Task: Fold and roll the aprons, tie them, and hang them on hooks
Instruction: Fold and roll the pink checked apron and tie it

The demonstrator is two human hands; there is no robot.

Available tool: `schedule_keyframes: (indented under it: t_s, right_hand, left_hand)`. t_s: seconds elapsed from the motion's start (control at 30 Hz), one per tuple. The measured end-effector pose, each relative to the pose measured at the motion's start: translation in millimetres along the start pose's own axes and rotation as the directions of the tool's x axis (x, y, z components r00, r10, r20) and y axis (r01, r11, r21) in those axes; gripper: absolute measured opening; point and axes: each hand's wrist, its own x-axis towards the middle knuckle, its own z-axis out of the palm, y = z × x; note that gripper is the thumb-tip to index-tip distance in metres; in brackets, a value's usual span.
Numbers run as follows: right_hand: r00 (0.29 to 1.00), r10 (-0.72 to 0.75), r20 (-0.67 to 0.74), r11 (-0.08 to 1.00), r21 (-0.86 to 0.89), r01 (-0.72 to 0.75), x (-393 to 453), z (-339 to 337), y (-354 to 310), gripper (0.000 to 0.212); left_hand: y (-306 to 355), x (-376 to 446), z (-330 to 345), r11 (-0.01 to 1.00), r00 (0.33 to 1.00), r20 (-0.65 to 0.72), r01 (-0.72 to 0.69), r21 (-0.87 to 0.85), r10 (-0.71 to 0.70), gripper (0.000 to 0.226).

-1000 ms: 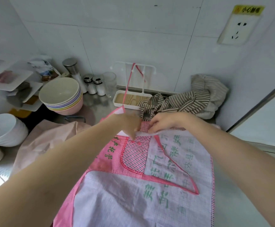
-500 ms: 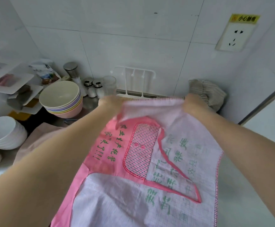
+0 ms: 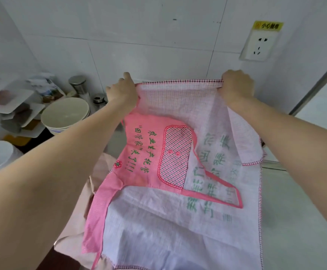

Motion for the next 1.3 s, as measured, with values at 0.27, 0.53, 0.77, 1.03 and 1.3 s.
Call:
schedule_keyframes:
  t_s: [0.27,0.53,0.77,1.03,1.3]
  right_hand:
    - [0.93,-0.334,0.153,0.936,-0.066,0.347,-89.3,7.1,-0.2,0.025]
    - [0.734,-0.348,0.584,0.851,-0.131,0.508,-211.3,22.5,-27.9,0.01]
    - [0.519,-0.287,0.805,0.85,-0.035,0.525,-295.2,74.9,-45.9,0.009]
    - [0.274,-0.133,0.952,0.99,0.116,0.077,-288.8,79.0,-65.9,0.042]
    - [0.646,-0.194,0.739,0.97,0.046,0.238,-231.0,97.1,-59.4,0.015]
  left_hand:
    - [-52.1,-74.0,25.6,0.73,0.812,0.186,-0.58,0.362,0.553,0.039]
    - [-103.8,-160.5,48.4,0.602,0.646,0.515,-0.748,0.28,0.564,0.035]
    - [-136.3,-212.8,68.1,0.636,0.521,0.726,-0.757,0.151,0.448,0.033]
    - [-139.4,-204.1,78.3,0.815,0.377,0.873,-0.578,-0.04,0.31,0.036]
    - [-120.9,-141.1,87.3,0.892,0.647,0.725,-0.44,0.105,0.234,0.041]
